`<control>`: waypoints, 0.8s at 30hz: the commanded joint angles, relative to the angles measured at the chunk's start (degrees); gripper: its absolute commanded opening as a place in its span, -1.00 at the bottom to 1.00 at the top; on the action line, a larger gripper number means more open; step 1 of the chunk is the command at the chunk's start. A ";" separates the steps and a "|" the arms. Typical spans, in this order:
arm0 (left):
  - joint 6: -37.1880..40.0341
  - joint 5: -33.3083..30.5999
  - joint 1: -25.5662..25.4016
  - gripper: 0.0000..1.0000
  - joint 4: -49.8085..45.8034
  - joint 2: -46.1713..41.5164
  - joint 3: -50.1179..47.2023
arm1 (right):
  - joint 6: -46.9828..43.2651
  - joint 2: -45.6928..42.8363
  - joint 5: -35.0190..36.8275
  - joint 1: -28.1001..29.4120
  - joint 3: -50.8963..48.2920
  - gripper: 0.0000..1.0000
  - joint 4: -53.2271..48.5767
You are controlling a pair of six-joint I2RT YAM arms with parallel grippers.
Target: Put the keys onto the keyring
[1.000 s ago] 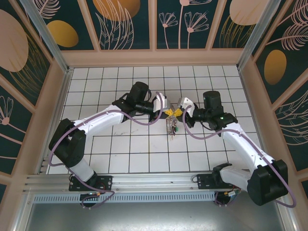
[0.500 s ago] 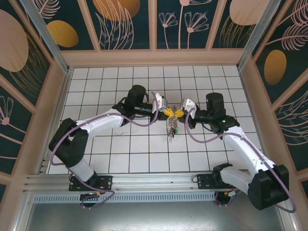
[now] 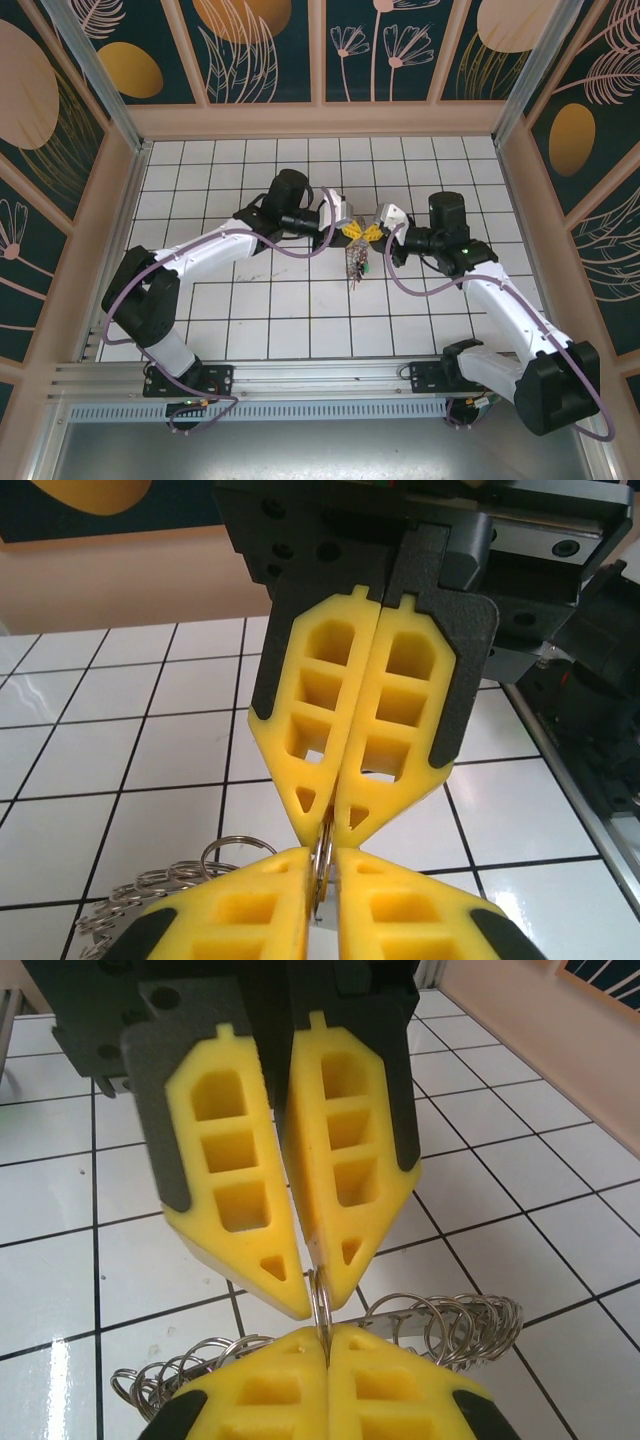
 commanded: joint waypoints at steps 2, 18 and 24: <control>4.58 -1.74 -0.31 -0.63 -6.89 0.75 2.45 | -1.35 0.22 0.21 0.57 3.11 -1.00 -0.44; 5.31 -2.24 -0.80 -0.62 -7.37 0.85 3.82 | -1.61 1.12 1.19 1.84 4.50 -1.00 -1.75; 4.69 -2.28 -0.69 -0.61 -5.69 0.24 3.10 | -2.06 1.58 1.51 1.95 4.75 -1.00 -2.64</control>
